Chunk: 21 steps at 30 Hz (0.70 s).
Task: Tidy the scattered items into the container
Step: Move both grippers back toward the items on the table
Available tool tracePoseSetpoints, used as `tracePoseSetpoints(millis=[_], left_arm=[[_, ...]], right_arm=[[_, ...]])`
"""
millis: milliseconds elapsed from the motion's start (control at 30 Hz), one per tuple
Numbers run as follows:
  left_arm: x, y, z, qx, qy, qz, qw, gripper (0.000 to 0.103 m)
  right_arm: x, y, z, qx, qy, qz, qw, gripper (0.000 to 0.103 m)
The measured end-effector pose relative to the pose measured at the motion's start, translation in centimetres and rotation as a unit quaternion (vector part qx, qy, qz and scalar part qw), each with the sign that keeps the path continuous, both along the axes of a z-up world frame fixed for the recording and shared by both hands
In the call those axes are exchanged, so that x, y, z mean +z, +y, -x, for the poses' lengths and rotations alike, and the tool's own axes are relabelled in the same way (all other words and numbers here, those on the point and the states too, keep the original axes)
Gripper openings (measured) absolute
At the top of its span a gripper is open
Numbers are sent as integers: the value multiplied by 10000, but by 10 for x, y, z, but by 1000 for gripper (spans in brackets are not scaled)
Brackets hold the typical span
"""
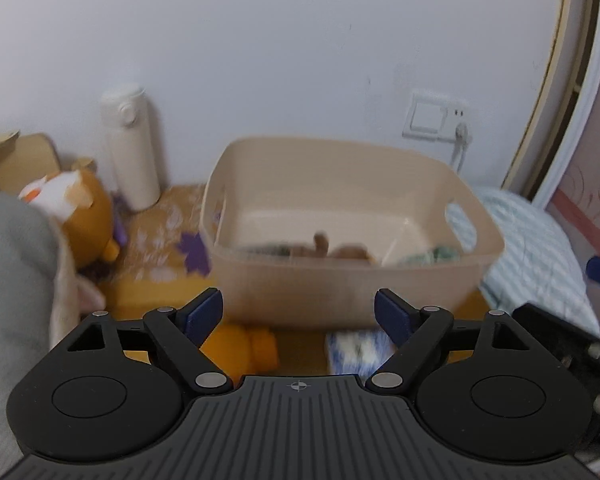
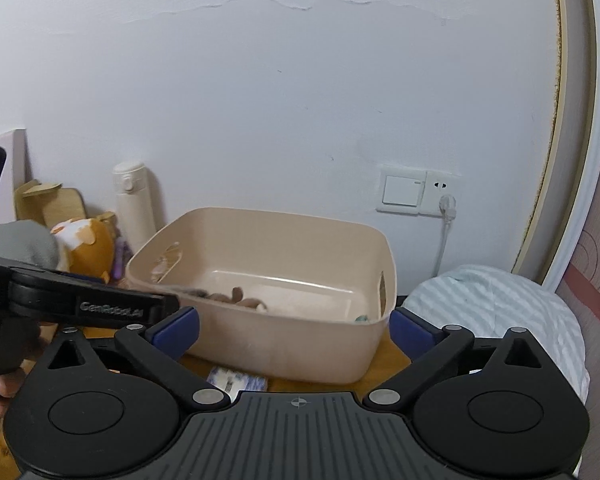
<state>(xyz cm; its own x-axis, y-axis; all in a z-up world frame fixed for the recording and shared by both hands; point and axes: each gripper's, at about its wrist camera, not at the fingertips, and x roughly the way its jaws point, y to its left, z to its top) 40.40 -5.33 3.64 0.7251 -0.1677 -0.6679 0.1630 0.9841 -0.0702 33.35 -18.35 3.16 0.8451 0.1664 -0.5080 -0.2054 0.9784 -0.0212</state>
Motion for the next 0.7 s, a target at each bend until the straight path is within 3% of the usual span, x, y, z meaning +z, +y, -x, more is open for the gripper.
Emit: tracePoseSetpoints(millis=[400, 700], left_arm=[[-31, 16, 78, -396, 170, -462, 9980, 85], [-53, 25, 107, -520, 504, -412, 9965, 85]], right_arm=[[-25, -24, 43, 27, 403, -11, 9992, 103], [-48, -34, 50, 98, 803, -276, 9963, 103]])
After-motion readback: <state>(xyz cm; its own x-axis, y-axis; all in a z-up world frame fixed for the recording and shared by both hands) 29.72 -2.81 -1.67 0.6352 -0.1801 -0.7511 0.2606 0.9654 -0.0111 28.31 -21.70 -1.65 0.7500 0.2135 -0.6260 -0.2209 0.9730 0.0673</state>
